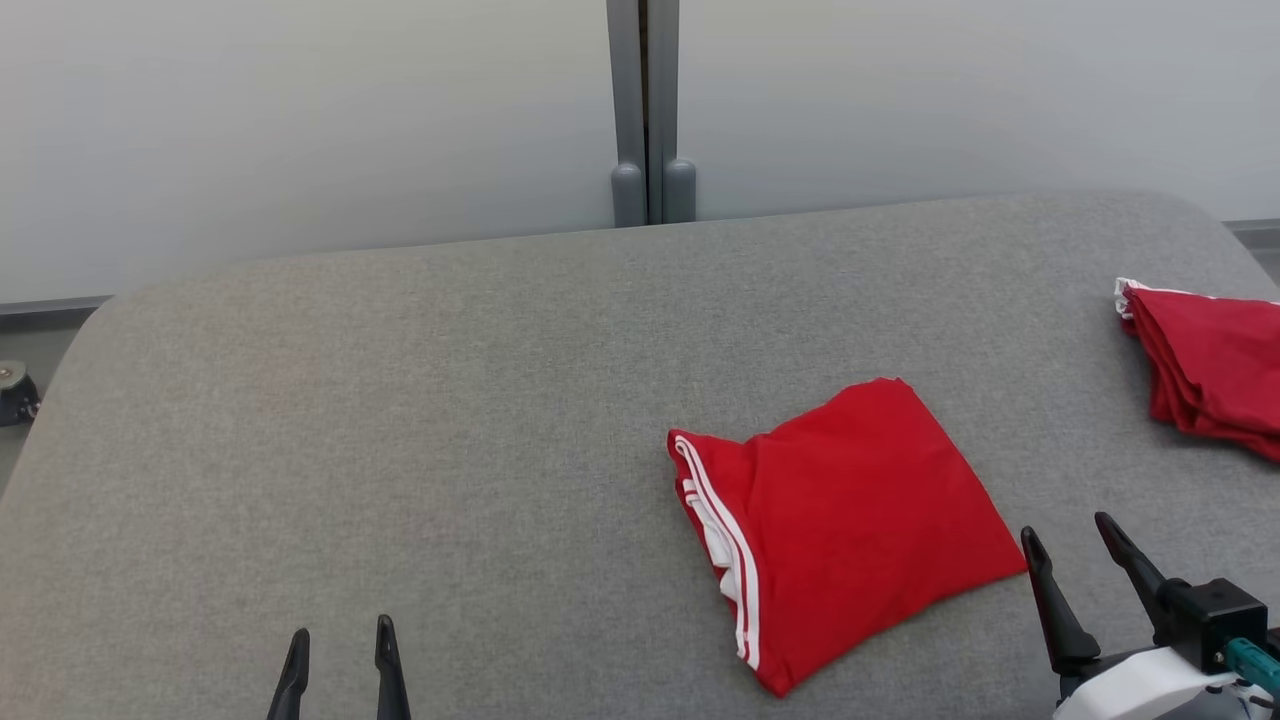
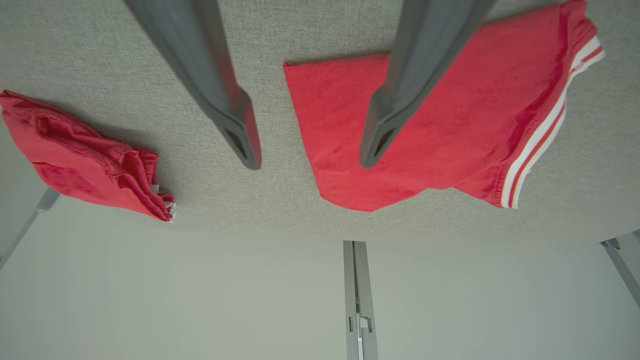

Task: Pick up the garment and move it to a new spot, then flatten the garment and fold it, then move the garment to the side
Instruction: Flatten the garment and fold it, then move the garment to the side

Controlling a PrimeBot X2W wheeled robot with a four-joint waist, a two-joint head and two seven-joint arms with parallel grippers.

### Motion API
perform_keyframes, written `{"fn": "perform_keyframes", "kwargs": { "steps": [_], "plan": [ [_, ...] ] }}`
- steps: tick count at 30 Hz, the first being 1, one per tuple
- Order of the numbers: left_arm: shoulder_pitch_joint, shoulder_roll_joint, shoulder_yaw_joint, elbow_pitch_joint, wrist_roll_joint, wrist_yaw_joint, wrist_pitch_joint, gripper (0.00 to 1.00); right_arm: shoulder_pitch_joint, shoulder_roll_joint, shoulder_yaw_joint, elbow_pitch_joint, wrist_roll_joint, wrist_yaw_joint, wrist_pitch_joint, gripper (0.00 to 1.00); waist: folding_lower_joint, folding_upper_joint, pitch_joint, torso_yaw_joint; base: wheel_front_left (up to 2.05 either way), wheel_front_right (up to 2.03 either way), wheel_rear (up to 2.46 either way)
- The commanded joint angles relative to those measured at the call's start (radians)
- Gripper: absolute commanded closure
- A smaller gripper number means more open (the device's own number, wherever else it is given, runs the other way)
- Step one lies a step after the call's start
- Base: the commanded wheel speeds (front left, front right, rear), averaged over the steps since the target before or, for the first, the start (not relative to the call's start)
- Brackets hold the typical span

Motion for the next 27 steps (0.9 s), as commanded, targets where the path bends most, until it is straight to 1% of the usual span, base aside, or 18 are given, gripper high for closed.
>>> {"fn": "perform_keyframes", "kwargs": {
  "steps": [1, 11, 20, 22, 24, 27],
  "plan": [
    [0.016, 0.002, 0.006, 0.001, 0.005, -0.003, -0.003, 0.00, 0.009, 0.002, 0.002, -0.006, 0.002, -0.001, -0.004, 0.00, 0.0000, 0.0000, -0.006, 0.011, 0.00, 0.00, 0.00],
    [0.026, 0.002, 0.011, 0.004, -0.001, -0.008, -0.003, 0.00, -0.013, 0.014, 0.022, 0.001, 0.009, -0.001, -0.004, 0.00, 0.0000, 0.0000, -0.018, 0.038, 0.00, 0.00, 0.00],
    [0.029, 0.002, 0.006, -0.006, -0.008, 0.000, -0.003, 0.00, -0.031, 0.015, 0.035, 0.005, 0.022, -0.001, -0.004, 0.00, 0.0000, 0.0000, -0.012, 0.040, 0.00, 0.00, 0.00],
    [0.025, 0.002, 0.006, -0.008, -0.011, 0.003, -0.003, 0.00, -0.048, 0.017, 0.042, -0.002, 0.041, -0.001, -0.004, 0.00, 0.0000, 0.0000, -0.004, 0.039, 0.00, 0.00, 0.00],
    [0.020, 0.002, 0.004, -0.010, -0.013, 0.007, -0.003, 0.00, -0.073, 0.004, 0.056, -0.003, 0.069, -0.001, -0.004, 0.00, 0.0000, 0.0000, 0.005, 0.038, 0.00, 0.00, 0.00],
    [0.006, 0.002, -0.007, -0.010, -0.015, 0.008, -0.003, 0.00, -0.145, -0.032, 0.085, 0.030, 0.134, -0.001, 0.001, 0.00, 0.0000, 0.0000, 0.023, 0.038, 0.00, 0.00, 0.00]
  ]
}}
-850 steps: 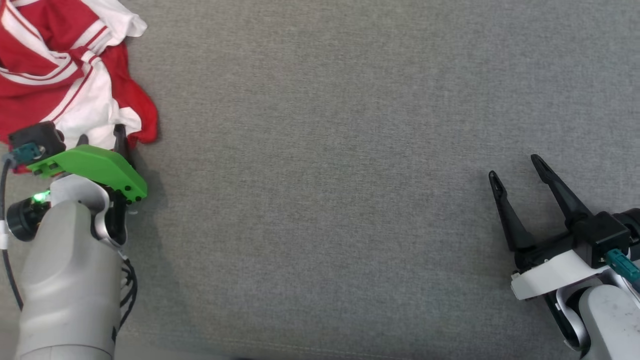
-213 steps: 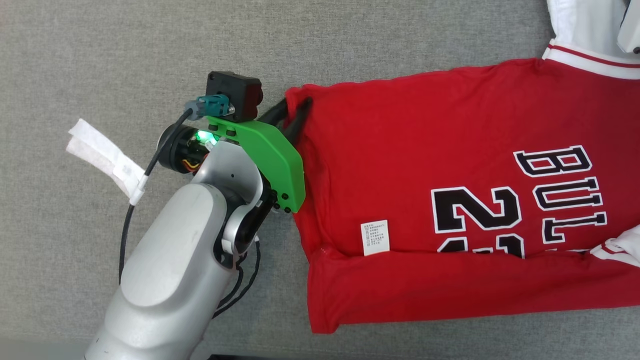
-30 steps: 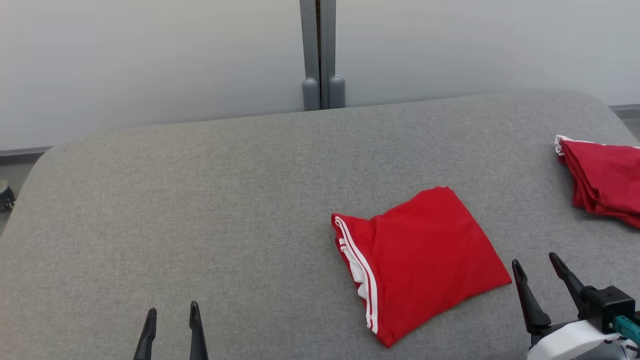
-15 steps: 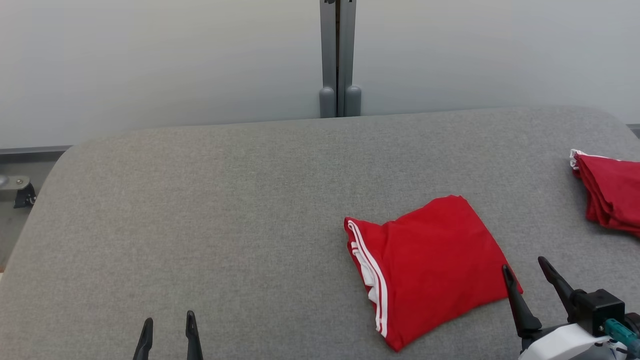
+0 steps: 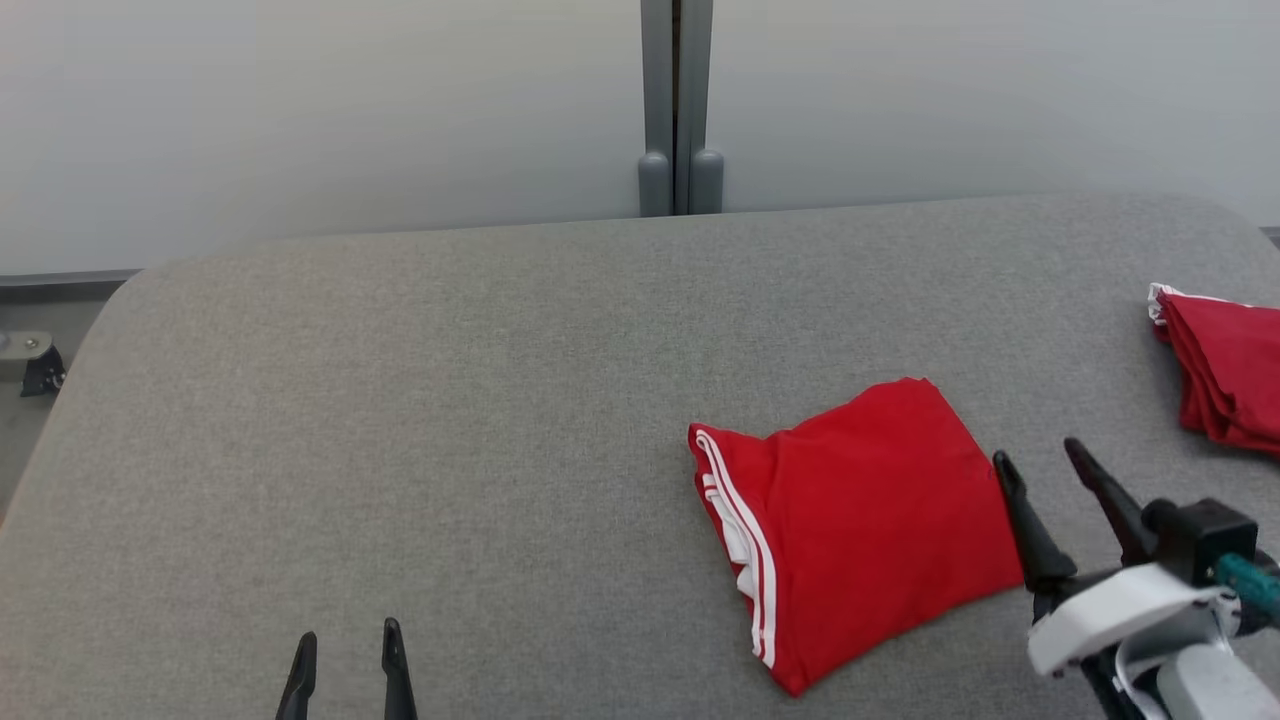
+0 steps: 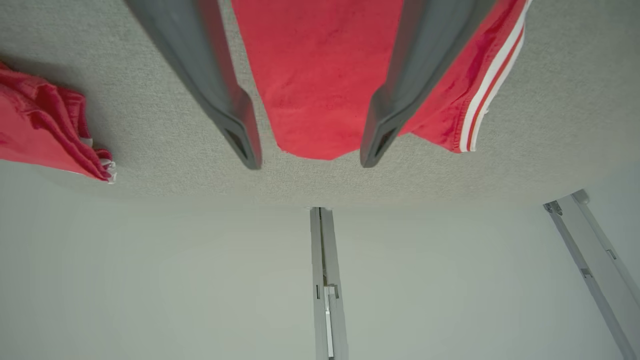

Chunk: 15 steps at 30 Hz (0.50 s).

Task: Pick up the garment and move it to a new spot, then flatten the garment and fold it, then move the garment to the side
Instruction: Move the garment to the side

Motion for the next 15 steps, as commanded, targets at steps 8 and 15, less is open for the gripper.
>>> {"fn": "perform_keyframes", "kwargs": {
  "steps": [8, 15],
  "plan": [
    [-0.069, 0.002, -0.041, -0.002, -0.016, 0.016, -0.003, 0.00, -0.282, -0.114, 0.112, 0.123, 0.140, -0.002, 0.396, 0.00, 0.0000, 0.0000, 0.107, 0.026, 0.00, 0.00, 0.00],
    [-0.126, 0.002, -0.093, 0.006, -0.033, 0.033, -0.002, 0.00, -0.413, -0.156, 0.134, 0.289, 0.130, -0.002, 0.613, 0.00, 0.0000, 0.0000, 0.175, 0.081, 0.00, 0.00, 0.00]
  ]
}}
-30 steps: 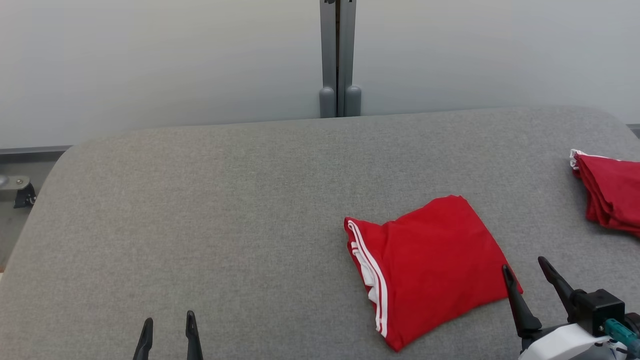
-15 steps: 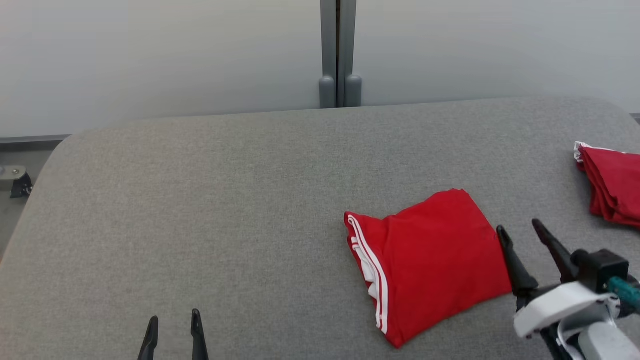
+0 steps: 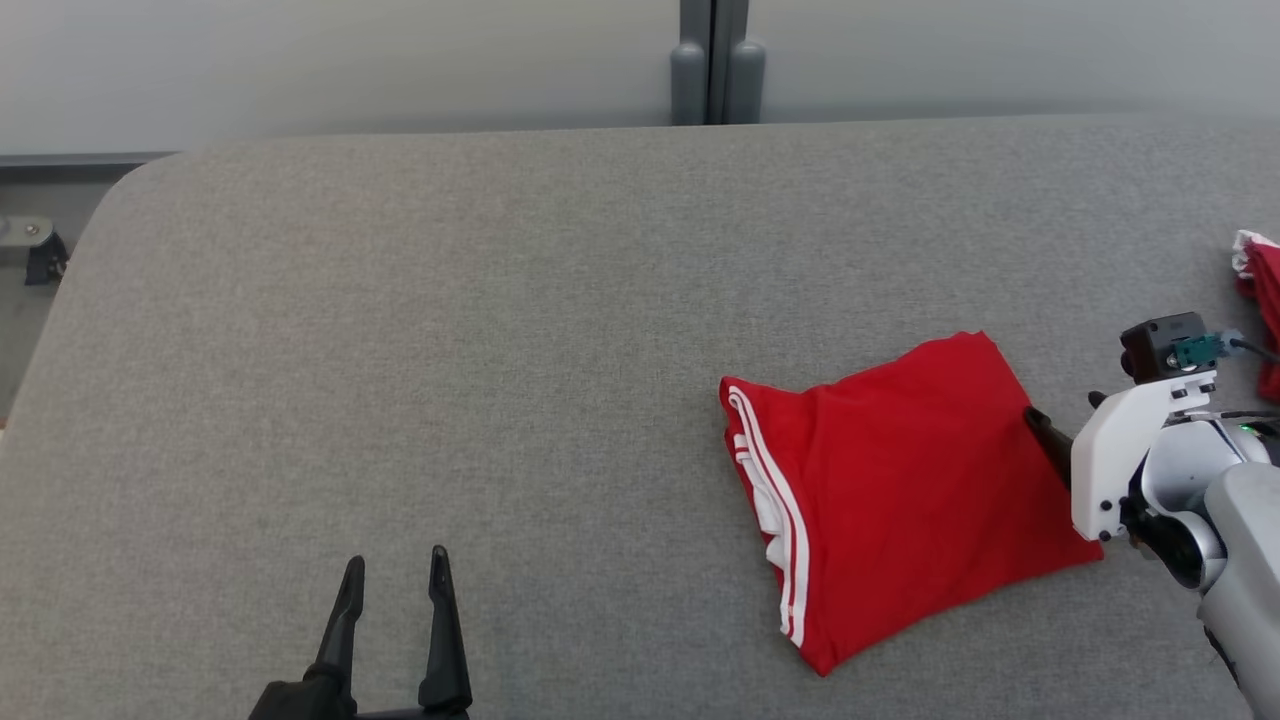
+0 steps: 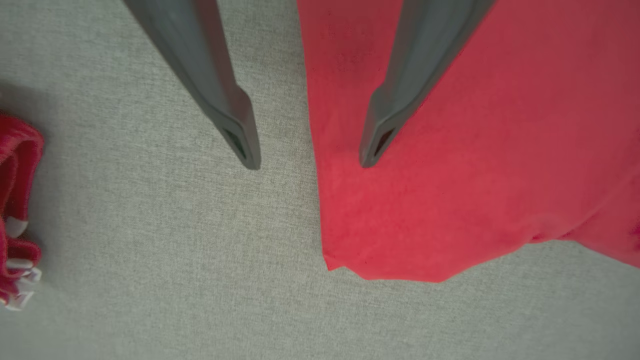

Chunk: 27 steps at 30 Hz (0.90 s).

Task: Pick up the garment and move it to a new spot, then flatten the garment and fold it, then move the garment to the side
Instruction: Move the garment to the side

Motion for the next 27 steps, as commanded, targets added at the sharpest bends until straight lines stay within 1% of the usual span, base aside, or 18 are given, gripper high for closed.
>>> {"fn": "perform_keyframes", "kwargs": {
  "steps": [1, 6, 9, 11, 13, 17, 23, 27],
  "plan": [
    [-0.022, 0.002, -0.007, -0.001, -0.006, 0.008, -0.003, 0.00, -0.025, -0.002, -0.010, 0.028, -0.005, -0.002, 0.015, 0.00, 0.0000, -0.0001, 0.047, 0.048, 0.00, 0.00, 0.00],
    [-0.047, 0.002, -0.029, 0.004, -0.011, 0.014, -0.003, 0.00, -0.056, 0.009, -0.005, 0.125, 0.028, -0.001, 0.062, 0.00, 0.0000, -0.0001, 0.074, 0.080, 0.00, 0.00, 0.00],
    [-0.057, 0.002, -0.032, 0.006, -0.010, 0.019, -0.003, 0.00, -0.072, 0.022, -0.003, 0.173, 0.068, -0.001, 0.086, 0.00, 0.0000, -0.0001, 0.084, 0.089, 0.00, 0.00, 0.00],
    [-0.058, 0.002, -0.032, 0.007, -0.009, 0.022, -0.003, 0.00, -0.078, 0.022, -0.002, 0.189, 0.087, -0.001, 0.075, 1.00, 0.0000, -0.0001, 0.085, 0.091, 0.00, 0.00, 0.00],
    [-0.055, 0.002, -0.027, 0.003, -0.007, 0.025, -0.003, 0.00, -0.092, 0.028, -0.011, 0.191, 0.117, -0.002, 0.051, 1.00, 0.0000, -0.0001, 0.085, 0.082, 0.00, 0.00, 0.00],
    [-0.049, 0.002, -0.024, -0.002, 0.001, 0.023, -0.003, 0.00, -0.137, 0.007, -0.009, 0.172, 0.135, -0.002, -0.011, 1.00, 0.0000, -0.0001, 0.086, 0.037, 0.00, 0.00, 0.00],
    [-0.077, 0.002, -0.018, -0.008, 0.014, 0.019, -0.002, 0.00, -0.256, -0.013, -0.036, 0.182, 0.117, -0.002, -0.102, 1.00, 0.0000, -0.0001, 0.123, -0.093, 0.00, 0.00, 0.00],
    [-0.112, 0.002, -0.030, 0.000, 0.030, 0.003, -0.003, 0.00, -0.345, -0.035, -0.076, 0.219, 0.099, -0.002, -0.147, 1.00, 0.0000, -0.0001, 0.163, -0.163, 0.00, 0.00, 0.00]
  ]
}}
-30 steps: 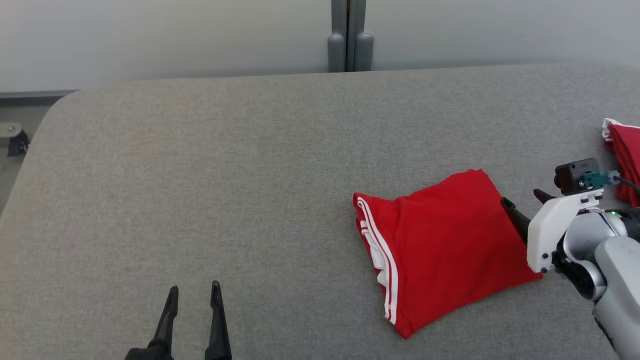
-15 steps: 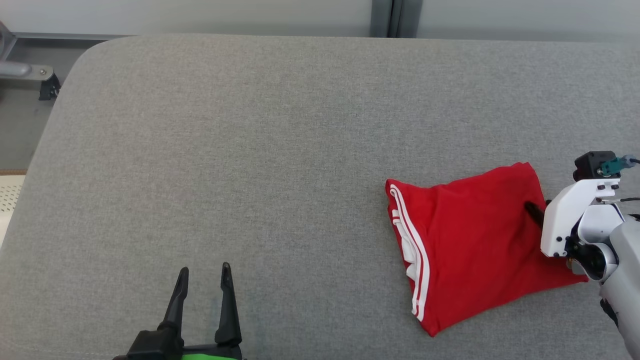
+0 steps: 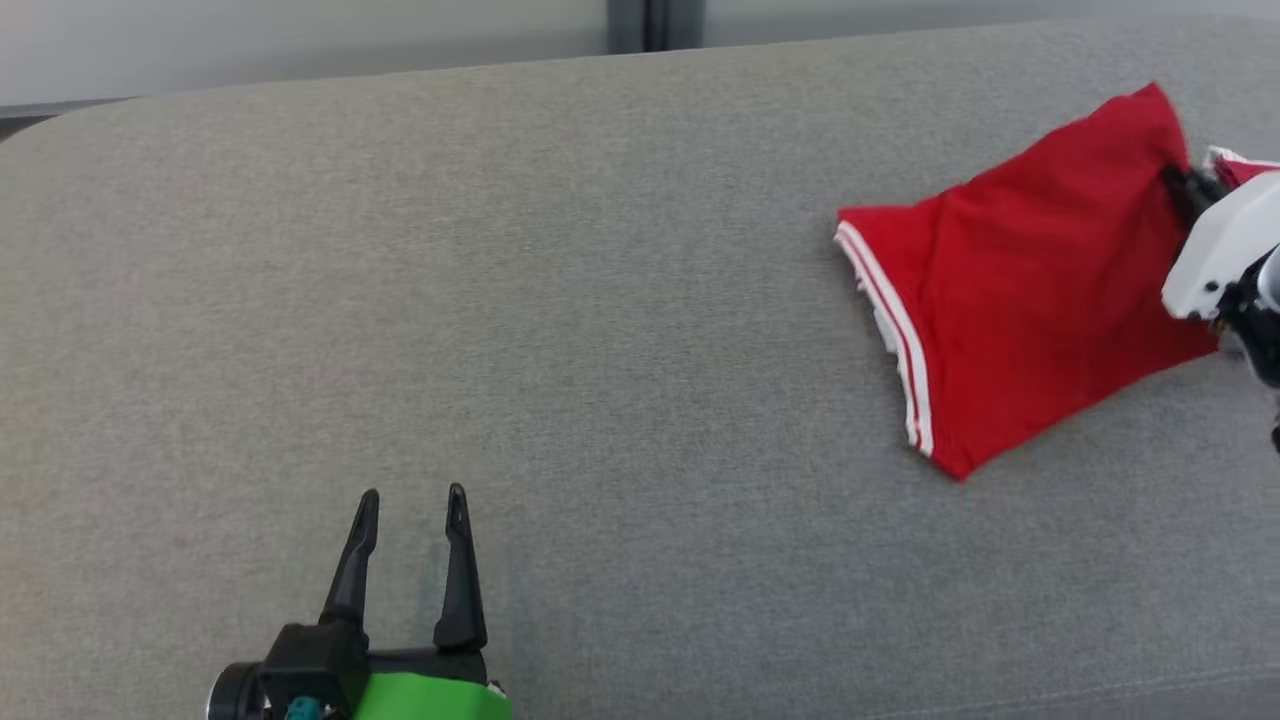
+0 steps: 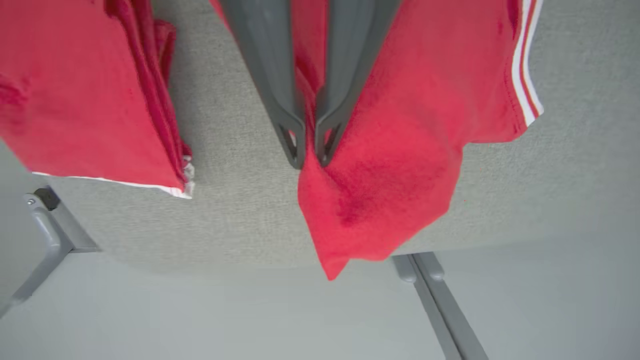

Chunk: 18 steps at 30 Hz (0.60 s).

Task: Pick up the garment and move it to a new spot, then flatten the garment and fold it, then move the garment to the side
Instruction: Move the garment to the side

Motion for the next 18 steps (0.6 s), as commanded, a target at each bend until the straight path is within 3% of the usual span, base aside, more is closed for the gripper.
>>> {"fn": "perform_keyframes", "kwargs": {
  "steps": [1, 7, 18],
  "plan": [
    [-0.030, 0.003, -0.003, 0.006, 0.011, -0.008, -0.002, 0.00, -0.035, -0.008, -0.011, 0.017, -0.013, -0.002, -0.015, 1.00, 0.0000, 0.0000, 0.063, -0.107, 0.00, 0.00, 0.00],
    [-0.088, 0.003, -0.017, 0.029, 0.036, -0.022, -0.002, 0.00, -0.150, -0.053, -0.054, 0.084, -0.047, -0.002, -0.051, 1.00, 0.0000, 0.0000, 0.111, -0.139, 0.00, 0.00, 0.00],
    [-0.091, 0.003, -0.037, 0.038, 0.029, -0.008, -0.002, 0.00, -0.286, -0.119, -0.132, 0.191, -0.069, -0.002, -0.050, 1.00, 0.0000, 0.0000, 0.139, -0.116, 0.00, 0.00, 0.00]
  ]
}}
